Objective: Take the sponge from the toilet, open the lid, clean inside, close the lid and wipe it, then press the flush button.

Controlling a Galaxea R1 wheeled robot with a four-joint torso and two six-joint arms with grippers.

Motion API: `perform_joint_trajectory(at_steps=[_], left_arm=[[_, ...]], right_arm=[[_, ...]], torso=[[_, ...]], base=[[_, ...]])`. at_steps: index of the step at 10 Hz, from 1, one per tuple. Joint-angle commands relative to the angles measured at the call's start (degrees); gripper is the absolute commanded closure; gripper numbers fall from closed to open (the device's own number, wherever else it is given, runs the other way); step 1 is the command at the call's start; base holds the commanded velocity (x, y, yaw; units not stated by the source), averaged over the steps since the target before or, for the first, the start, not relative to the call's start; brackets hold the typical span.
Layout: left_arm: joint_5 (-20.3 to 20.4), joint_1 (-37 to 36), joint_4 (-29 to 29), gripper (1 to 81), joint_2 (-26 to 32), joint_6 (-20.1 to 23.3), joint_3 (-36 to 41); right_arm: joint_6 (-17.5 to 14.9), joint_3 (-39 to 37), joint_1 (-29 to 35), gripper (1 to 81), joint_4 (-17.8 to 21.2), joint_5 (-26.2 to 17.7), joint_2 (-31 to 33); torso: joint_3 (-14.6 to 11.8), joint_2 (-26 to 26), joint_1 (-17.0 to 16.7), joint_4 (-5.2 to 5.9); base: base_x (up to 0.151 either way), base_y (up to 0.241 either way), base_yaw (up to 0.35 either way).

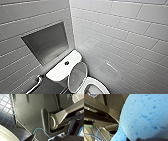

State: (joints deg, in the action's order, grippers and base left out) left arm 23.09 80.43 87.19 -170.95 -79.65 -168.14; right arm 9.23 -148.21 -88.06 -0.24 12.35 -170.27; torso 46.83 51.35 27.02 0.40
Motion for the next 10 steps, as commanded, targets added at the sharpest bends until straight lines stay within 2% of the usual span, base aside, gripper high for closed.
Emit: perform_joint_trajectory(at_steps=[1,2,3,4,6,9,10], left_arm=[[-5.3,0.1,0.3,1.0,0.6,-0.6,-0.7],[-9.8,0.7,0.0,1.0,0.1,-0.7,-0.5],[-12.2,1.6,0.0,1.0,-0.4,-0.7,-0.5],[-12.4,2.0,-0.1,1.0,-0.5,-0.7,-0.5],[-12.5,2.4,0.1,1.0,-1.2,-0.7,-0.4],[-12.5,2.4,0.2,1.0,-1.9,-0.7,-0.4],[-12.5,2.4,0.2,1.0,-1.9,-0.7,-0.4]], right_arm=[[0.5,12.9,0.2,81.1,-0.5,0.7,9.4],[0.8,16.5,1.4,81.1,-0.2,1.6,12.8],[0.9,19.6,2.9,81.1,0.2,1.7,15.4],[1.8,21.7,3.8,81.1,0.9,1.8,18.4],[6.2,25.8,5.3,81.1,1.0,3.3,23.3],[7.6,35.4,7.8,81.1,1.1,7.8,30.7],[7.8,38.9,9.0,81.1,1.3,7.8,33.0]], torso=[[0.0,0.0,0.0,0.00],[0.0,0.0,0.0,0.00],[0.0,0.0,0.0,0.00],[0.0,0.0,0.0,0.00],[0.0,0.0,0.0,0.00],[0.0,0.0,0.0,0.00],[0.0,0.0,0.0,1.85]], base=[[0.000,0.000,0.000],[0.000,0.000,0.000],[0.000,0.000,0.000],[0.000,0.000,0.000],[0.000,0.000,0.000],[0.000,0.000,0.000],[0.000,0.000,0.000]])
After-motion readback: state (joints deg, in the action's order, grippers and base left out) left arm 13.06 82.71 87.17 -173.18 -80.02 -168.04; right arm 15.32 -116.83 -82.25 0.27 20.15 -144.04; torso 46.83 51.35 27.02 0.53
